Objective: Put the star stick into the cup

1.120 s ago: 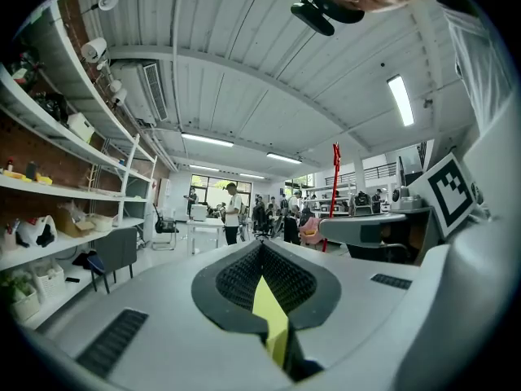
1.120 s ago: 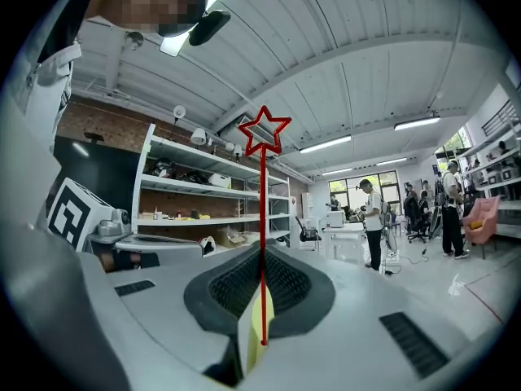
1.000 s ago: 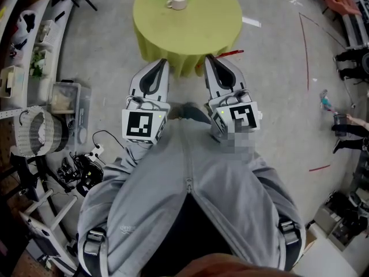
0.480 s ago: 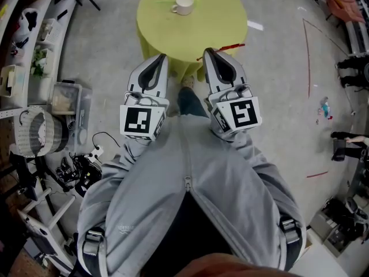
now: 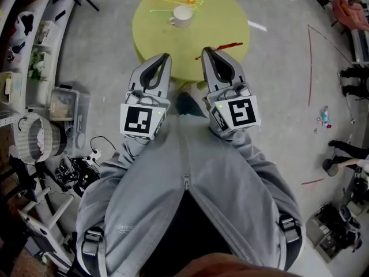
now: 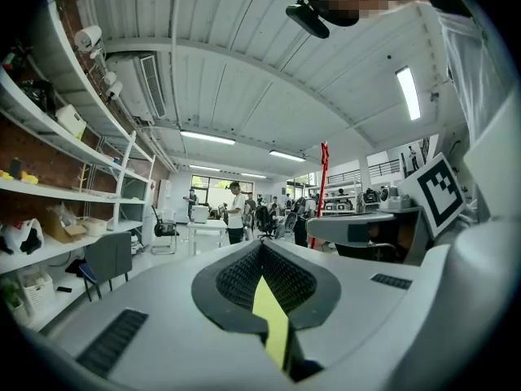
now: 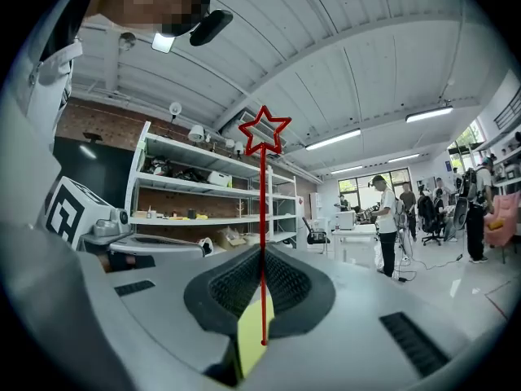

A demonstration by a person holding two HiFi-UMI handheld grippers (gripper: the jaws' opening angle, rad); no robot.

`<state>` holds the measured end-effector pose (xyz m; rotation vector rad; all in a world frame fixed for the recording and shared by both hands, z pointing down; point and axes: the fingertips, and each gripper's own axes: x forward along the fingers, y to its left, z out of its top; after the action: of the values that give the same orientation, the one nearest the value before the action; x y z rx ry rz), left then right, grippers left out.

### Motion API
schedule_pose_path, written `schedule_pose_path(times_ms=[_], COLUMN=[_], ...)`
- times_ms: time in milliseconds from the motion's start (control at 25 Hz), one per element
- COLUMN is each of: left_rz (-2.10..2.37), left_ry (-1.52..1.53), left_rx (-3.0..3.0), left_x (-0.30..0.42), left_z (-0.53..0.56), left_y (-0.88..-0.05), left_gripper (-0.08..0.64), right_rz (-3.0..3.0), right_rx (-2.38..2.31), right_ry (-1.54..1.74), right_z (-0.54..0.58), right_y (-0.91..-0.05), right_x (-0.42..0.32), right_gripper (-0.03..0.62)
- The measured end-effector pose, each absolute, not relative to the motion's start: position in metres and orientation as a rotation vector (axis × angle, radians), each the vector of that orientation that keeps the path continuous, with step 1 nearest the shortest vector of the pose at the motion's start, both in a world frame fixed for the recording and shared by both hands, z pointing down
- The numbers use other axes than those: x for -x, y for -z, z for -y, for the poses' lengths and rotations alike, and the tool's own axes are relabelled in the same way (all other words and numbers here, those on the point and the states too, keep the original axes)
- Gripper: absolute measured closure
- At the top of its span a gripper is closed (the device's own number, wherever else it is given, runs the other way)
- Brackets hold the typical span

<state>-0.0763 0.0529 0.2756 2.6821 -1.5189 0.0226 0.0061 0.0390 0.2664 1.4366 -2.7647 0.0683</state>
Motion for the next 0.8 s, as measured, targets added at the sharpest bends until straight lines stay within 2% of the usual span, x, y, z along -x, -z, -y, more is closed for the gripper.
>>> schedule_pose_path(times_ms=[320, 800], left_rz=[1.537, 1.586], left_ry=[-0.026, -0.07], left_rx=[-2.656, -2.613], left_x=[0.05, 0.024], left_z=[0.054, 0.149], left_y=[-0.277, -0.284], left_gripper=[0.543, 0.543], right_rz=[2.783, 2.825], right_rx=[-1.348, -1.239], right_ry=[-0.091, -0.15], right_z=[0.072, 0.171], right_y=[-0.273, -0.287], right_x=[-0.021, -0.038], right_gripper=[0.558, 0.558])
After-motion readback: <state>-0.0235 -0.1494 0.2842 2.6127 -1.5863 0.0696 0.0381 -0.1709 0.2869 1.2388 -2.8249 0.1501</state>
